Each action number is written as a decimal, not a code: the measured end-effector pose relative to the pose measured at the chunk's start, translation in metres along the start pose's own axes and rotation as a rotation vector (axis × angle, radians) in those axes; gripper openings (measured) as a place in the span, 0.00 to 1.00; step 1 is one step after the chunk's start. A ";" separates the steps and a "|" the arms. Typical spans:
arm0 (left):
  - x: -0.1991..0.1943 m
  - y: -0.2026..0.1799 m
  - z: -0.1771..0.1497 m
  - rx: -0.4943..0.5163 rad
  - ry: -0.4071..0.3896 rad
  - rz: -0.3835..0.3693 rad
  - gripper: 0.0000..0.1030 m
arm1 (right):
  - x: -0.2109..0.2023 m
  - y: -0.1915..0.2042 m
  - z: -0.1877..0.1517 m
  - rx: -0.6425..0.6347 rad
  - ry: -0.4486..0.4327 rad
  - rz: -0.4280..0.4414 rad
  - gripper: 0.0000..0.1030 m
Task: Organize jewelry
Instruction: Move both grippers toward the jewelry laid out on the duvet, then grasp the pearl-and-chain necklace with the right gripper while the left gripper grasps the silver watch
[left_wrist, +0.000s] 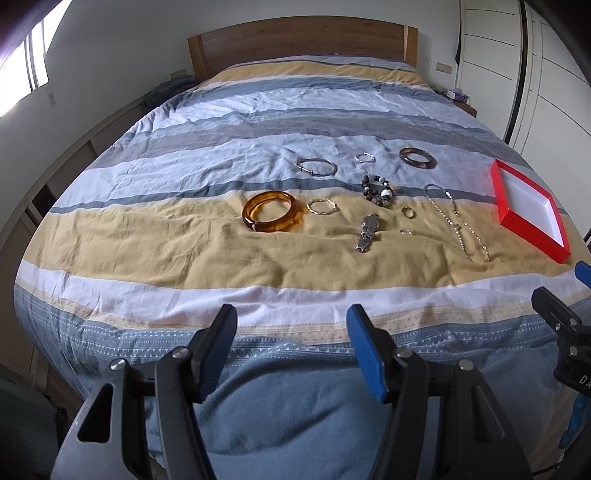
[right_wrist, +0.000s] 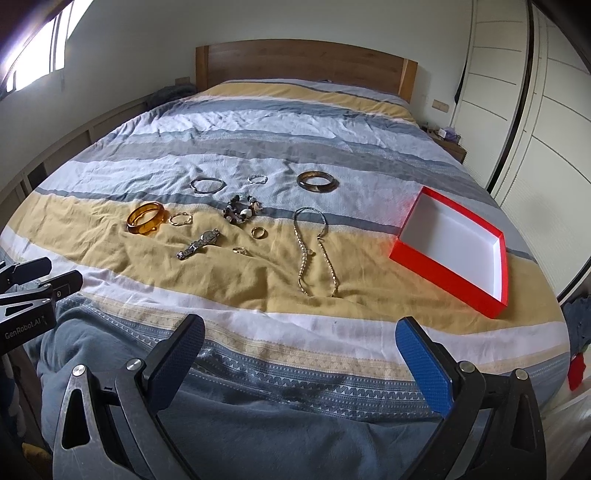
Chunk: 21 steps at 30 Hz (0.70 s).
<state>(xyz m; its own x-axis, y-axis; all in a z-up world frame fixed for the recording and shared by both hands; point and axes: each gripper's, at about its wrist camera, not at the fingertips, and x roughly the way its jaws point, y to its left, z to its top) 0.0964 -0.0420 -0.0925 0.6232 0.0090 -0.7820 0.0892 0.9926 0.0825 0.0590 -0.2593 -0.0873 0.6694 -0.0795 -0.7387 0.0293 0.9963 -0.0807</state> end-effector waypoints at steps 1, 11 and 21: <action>0.003 0.001 0.001 0.002 0.003 0.004 0.58 | 0.001 0.000 0.000 -0.001 0.003 0.000 0.98; 0.023 0.006 0.009 -0.021 0.060 -0.038 0.58 | 0.021 -0.009 0.003 0.040 0.046 0.092 0.87; 0.054 -0.010 0.031 0.004 0.092 -0.120 0.58 | 0.062 -0.038 0.017 0.095 0.096 0.190 0.70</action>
<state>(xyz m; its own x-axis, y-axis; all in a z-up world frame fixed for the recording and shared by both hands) 0.1535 -0.0551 -0.1167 0.5336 -0.0986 -0.8400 0.1621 0.9867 -0.0129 0.1118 -0.3013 -0.1190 0.5961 0.1114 -0.7952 -0.0174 0.9919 0.1259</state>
